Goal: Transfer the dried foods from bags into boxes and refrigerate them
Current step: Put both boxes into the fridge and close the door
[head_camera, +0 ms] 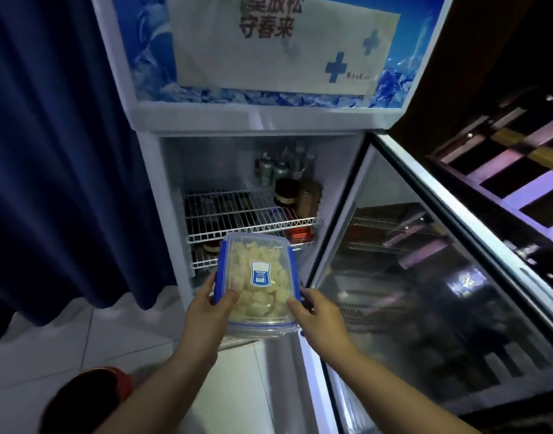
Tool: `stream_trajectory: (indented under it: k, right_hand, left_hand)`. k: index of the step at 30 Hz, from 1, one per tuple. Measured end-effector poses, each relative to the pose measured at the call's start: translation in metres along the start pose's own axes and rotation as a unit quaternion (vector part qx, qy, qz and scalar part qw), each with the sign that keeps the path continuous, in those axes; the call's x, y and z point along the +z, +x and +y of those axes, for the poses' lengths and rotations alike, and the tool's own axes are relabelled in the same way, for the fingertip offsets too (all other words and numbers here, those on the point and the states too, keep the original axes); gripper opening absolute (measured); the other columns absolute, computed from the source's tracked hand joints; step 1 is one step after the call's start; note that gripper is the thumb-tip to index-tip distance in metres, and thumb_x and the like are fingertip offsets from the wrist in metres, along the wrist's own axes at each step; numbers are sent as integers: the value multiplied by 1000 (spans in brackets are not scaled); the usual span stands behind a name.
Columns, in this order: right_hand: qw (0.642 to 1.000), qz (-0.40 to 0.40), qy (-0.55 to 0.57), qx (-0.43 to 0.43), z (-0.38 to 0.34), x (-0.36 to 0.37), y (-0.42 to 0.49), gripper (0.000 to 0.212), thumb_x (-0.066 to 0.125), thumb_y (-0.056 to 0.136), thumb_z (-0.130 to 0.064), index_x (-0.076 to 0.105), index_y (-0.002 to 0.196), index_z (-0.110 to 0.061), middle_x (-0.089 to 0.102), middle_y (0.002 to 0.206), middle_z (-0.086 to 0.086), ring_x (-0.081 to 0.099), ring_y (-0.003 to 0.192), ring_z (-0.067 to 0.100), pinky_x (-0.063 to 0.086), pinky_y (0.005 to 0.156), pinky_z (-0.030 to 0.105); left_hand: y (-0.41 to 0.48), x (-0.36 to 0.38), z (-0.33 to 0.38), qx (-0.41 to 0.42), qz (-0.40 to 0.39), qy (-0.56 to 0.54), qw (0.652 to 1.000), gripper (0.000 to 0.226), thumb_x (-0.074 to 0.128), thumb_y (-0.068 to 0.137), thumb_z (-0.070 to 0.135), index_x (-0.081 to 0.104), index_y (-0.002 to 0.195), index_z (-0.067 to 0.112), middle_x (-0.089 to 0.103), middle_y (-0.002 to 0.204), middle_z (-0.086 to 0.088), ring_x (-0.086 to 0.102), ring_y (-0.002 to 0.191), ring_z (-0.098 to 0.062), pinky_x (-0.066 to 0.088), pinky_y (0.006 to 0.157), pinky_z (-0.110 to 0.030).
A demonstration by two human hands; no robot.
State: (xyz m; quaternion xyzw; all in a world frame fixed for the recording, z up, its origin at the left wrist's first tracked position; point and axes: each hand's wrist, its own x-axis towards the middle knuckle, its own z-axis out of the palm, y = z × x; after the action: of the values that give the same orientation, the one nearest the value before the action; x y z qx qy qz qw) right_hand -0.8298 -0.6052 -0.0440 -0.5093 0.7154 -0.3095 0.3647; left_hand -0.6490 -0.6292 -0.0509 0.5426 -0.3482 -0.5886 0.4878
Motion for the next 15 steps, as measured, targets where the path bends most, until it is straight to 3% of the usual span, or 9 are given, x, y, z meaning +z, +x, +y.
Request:
stream_trajectory:
  k: [2,4,10,15]
  right_hand:
    - [999,-7,37,5,-13,18,24,25,64,86,-33,61,108,-22,66,88,-4,66,80,20,57,74,45]
    - [998,-10,60,17,-23,33,48,21,66,85,-29,58,104,-28,67,91,-2,67,81,21,58,70,45]
    - [990,-18,130,60,-40,61,115,28,62,89,-17,60,117,-14,67,87,2,65,75,24,57,69,44]
    - [993,-26,102,43,-53,74,174,20,59,91,-19,58,110,-17,65,83,-3,63,72,20,59,67,40]
  left_hand:
    - [25,-7,7,6,8,-7,1000,33,59,90,15,52,115,35,68,105,-2,68,92,-25,56,78,-43]
    - [50,-13,11,5,12,-6,1000,32,59,90,15,54,118,30,68,107,-5,68,92,-26,56,76,-42]
    - [117,-17,20,2,44,12,999,32,61,89,16,44,113,27,62,99,0,65,89,-23,55,76,-38]
    - [164,-14,30,3,50,66,997,24,57,91,20,47,113,19,60,93,2,60,73,-13,53,65,-30]
